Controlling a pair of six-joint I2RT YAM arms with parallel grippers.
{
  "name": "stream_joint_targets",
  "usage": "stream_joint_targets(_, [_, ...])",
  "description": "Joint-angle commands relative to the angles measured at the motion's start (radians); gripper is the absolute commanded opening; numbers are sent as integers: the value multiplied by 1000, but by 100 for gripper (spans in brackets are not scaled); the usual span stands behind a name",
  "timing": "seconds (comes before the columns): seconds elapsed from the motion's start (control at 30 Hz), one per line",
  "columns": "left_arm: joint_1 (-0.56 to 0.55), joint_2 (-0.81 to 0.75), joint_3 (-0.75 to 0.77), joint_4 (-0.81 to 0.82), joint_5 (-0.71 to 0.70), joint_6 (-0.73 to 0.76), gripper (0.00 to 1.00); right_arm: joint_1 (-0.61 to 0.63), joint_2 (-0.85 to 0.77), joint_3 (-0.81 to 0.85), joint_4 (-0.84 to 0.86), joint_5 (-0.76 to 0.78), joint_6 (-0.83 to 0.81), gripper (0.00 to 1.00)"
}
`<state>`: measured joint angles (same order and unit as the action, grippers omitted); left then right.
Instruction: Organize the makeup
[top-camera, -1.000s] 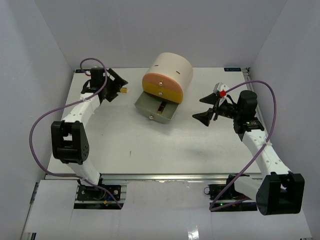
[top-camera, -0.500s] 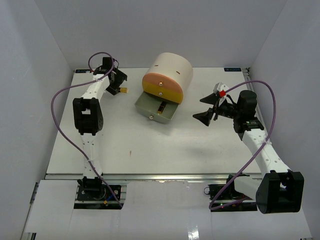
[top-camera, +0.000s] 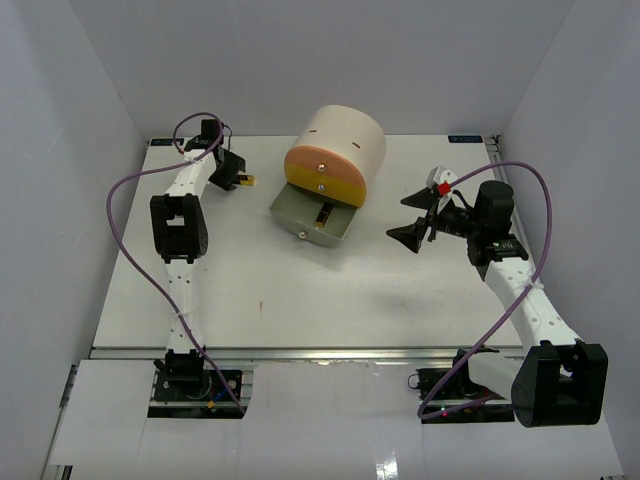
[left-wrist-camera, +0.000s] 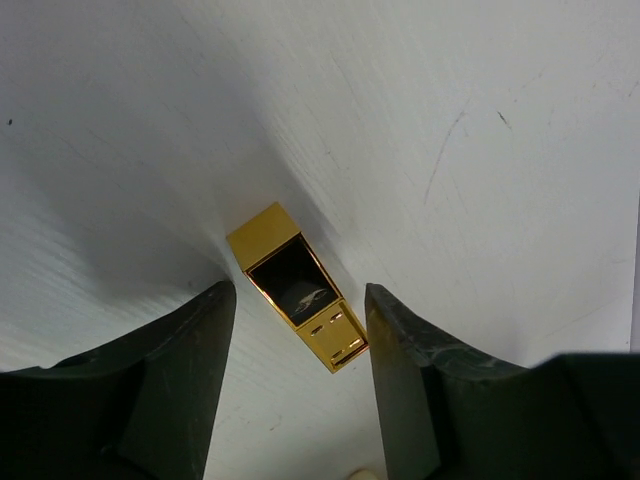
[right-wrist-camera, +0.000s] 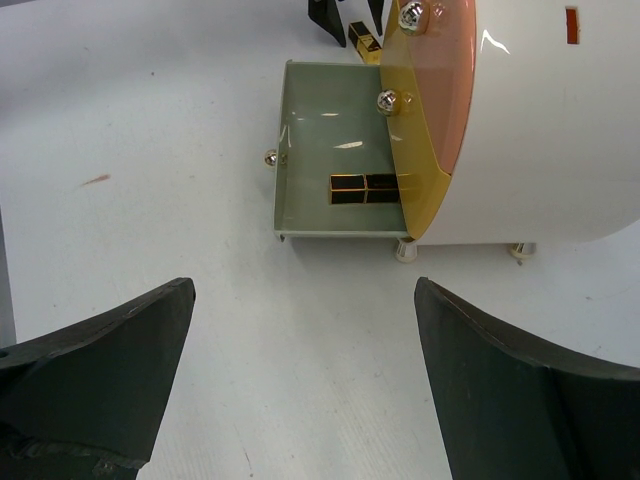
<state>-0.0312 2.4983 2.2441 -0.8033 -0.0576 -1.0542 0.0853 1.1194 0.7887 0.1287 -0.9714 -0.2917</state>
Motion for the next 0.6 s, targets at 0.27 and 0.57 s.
stream_joint_targets(0.27, [5,21,22,-8,53,-32,47,-4,-24,17,4,-8,-21,97])
stream_joint_targets(0.57, [0,-154,-177,134,81,92,23,-6,-34,13,4,-8,-21,97])
